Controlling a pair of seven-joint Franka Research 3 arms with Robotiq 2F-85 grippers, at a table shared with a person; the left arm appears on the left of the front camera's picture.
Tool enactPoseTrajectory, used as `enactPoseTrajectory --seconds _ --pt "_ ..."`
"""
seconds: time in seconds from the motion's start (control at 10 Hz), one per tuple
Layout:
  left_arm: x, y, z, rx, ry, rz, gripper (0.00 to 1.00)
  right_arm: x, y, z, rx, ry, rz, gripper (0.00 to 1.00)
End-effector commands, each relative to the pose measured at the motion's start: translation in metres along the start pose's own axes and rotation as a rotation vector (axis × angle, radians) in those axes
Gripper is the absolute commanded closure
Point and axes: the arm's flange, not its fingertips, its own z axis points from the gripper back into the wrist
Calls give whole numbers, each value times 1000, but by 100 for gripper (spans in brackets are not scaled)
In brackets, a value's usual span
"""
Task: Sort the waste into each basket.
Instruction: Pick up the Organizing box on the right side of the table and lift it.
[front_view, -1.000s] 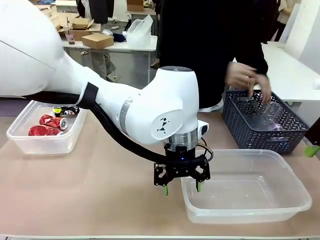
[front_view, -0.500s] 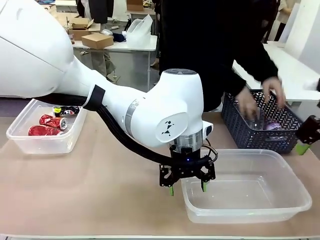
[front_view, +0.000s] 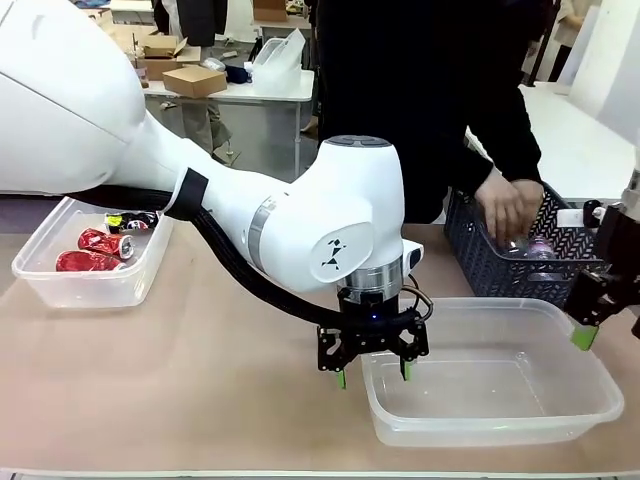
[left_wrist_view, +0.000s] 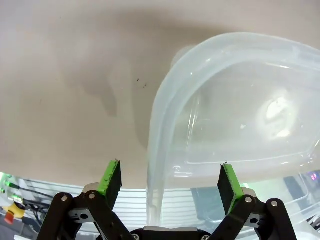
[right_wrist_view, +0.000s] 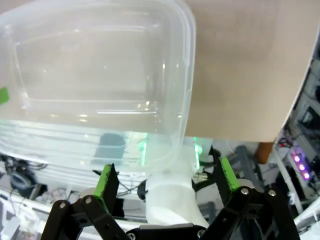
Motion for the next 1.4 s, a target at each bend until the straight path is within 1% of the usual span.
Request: enactPoseTrajectory --seconds 0.0,0.1,0.2,0.3,0.4,0.5,0.6,0.7,0.8,1.0,1.2,1.3 --pt "-4 -3 2 13 -4 21 0 -2 -5 14 9 -76 -13 0" --pt "-5 -6 3 19 -4 12 0 -2 -5 14 9 -76 -13 0" --pt "-5 -8 3 20 -6 13 0 -1 -1 4 4 -19 -3 0" --pt "-5 -8 4 17 -8 11 0 17 -4 -21 33 29 6 0" --pt "-3 -6 7 7 -4 10 0 28 -11 -60 76 85 11 0" --pt "-1 -5 8 5 -1 17 0 30 -17 -90 61 155 -16 0" --pt "0 -5 8 3 4 15 0 29 -23 -109 60 209 -29 0" --pt "0 -3 7 2 5 18 0 26 -27 -121 78 226 -38 0" --pt "-1 -3 6 -1 4 20 0 25 -30 -126 84 217 -50 0" --pt "-1 -2 6 6 2 23 0 22 -33 -123 93 195 -56 0" --pt "-1 -4 6 14 20 11 0 20 -31 -123 93 194 -50 0" --pt "-2 -2 5 24 15 11 30 19 -31 -122 96 175 -63 0"
